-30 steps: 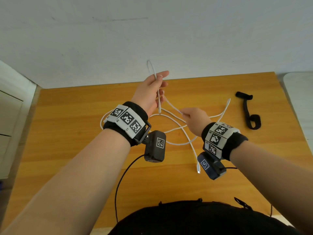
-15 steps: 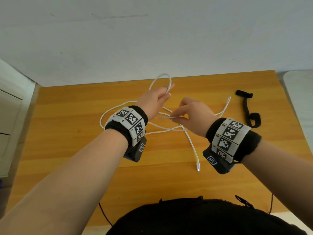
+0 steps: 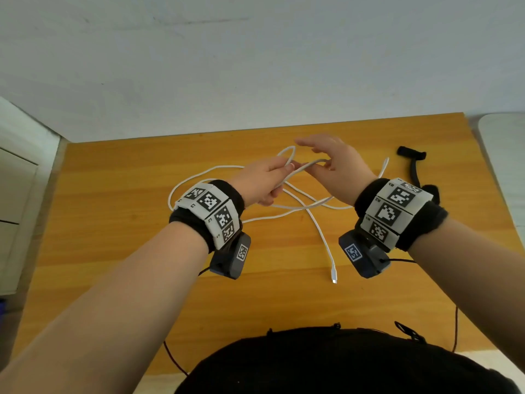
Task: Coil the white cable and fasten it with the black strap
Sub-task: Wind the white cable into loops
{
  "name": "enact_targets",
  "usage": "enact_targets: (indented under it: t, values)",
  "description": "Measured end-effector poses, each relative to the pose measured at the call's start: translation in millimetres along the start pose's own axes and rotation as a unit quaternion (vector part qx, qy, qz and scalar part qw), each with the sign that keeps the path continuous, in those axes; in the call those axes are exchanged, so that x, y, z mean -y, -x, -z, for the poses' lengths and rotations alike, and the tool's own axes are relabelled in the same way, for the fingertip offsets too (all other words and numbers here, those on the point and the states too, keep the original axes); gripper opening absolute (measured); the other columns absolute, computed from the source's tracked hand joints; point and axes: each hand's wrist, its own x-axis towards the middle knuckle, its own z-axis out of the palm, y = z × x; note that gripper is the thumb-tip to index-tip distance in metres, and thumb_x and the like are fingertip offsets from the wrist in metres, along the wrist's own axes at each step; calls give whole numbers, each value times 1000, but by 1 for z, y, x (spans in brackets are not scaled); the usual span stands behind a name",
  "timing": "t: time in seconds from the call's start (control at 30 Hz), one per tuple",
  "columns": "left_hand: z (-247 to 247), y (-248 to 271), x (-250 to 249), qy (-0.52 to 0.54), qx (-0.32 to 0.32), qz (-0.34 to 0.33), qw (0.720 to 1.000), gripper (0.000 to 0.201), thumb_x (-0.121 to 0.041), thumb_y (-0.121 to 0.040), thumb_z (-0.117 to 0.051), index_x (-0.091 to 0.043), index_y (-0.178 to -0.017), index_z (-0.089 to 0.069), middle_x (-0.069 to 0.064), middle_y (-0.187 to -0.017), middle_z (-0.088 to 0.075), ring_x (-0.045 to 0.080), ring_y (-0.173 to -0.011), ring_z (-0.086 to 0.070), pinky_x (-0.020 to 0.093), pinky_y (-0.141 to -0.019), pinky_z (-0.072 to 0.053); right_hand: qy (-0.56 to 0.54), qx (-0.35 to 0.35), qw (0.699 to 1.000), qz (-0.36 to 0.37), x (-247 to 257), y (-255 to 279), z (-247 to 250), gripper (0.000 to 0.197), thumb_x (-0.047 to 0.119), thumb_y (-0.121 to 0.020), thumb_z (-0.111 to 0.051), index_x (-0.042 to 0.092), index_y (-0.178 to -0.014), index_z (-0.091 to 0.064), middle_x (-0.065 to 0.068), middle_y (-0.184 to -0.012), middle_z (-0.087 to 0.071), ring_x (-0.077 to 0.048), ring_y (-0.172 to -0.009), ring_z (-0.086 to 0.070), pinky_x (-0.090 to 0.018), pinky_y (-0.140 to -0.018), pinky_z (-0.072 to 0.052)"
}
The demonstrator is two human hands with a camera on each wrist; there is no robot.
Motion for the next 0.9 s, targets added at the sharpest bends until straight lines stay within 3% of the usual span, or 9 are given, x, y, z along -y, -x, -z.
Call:
enact_targets:
  t: [0.07,0.13,0.2,0.3,0.4,0.5,0.57,0.7,0.9]
  values:
    - [1,4,-1,89,42,33,995,27,-27,-101,-36,-17,-97,-60,-2,-49,-31,5,-29,-23,28,-50,-23,-44,37,998,-23,0,-2,0,34,14,-89,-57,24,-121,-61,6,-121,-61,-9,-112,-52,-21,-87,-39]
    - [2,7,-1,126,67,55,988,32,-29,-101,-34,-12,-96,-60,-6,-44,-28,6,-29,-20,27,-51,-25,-53,64,996,-39,-1,-4,-1,25,18,-91,-54,22,-112,-65,9,-107,-64,-5,-97,-55,-18,-80,-39]
    - [5,8,-1,145,61,66,985,35,-31,-101,-34,-11,-94,-62,-8,-43,-26,5,-29,-19,26,-53,-30,-64,70,994,-55,0,-6,0,17,21,-91,-54,18,-102,-66,8,-90,-64,-4,-80,-55,-16,-69,-39]
    - [8,8,-1,207,25,80,975,44,-41,-99,-35,-9,-85,-63,-9,-42,-26,5,-29,-20,25,-53,-41,-144,73,981,-103,-2,-10,1,13,22,-92,-54,13,-95,-62,2,-72,-61,-10,-66,-58,-22,-71,-47]
    - [9,8,-2,238,3,82,968,46,-47,-96,-39,-10,-83,-62,-10,-43,-27,5,-31,-23,24,-52,-46,-256,92,948,-166,-4,-14,1,11,14,-90,-56,5,-87,-62,-3,-65,-51,-15,-54,-46,-32,-68,-49]
    - [9,7,-1,253,-8,76,964,40,-44,-95,-45,-10,-83,-62,-9,-49,-28,4,-35,-25,22,-48,-43,-336,140,911,-194,-3,-15,3,15,12,-89,-57,4,-79,-64,-3,-63,-45,-14,-50,-38,-28,-59,-43]
    - [9,7,2,250,-14,63,966,33,-38,-95,-49,-10,-86,-64,-8,-53,-28,4,-39,-27,20,-45,-39,-368,160,894,-200,-5,-14,4,20,20,-91,-57,5,-79,-63,-2,-63,-45,-14,-52,-41,-28,-62,-45]
    - [7,7,2,215,-13,48,975,30,-35,-96,-47,-12,-90,-64,-6,-59,-28,5,-43,-25,17,-42,-30,-397,132,886,-199,-8,-13,1,27,27,-93,-53,8,-74,-59,0,-59,-51,-16,-54,-50,-34,-70,-51]
    - [3,8,-1,170,5,62,984,41,-39,-99,-38,-9,-80,-58,-5,-54,-31,5,-40,-25,18,-41,-23,-437,60,874,-203,-5,-15,-1,30,30,-95,-50,7,-78,-58,8,-43,-39,-7,-37,-34,-24,-52,-41]
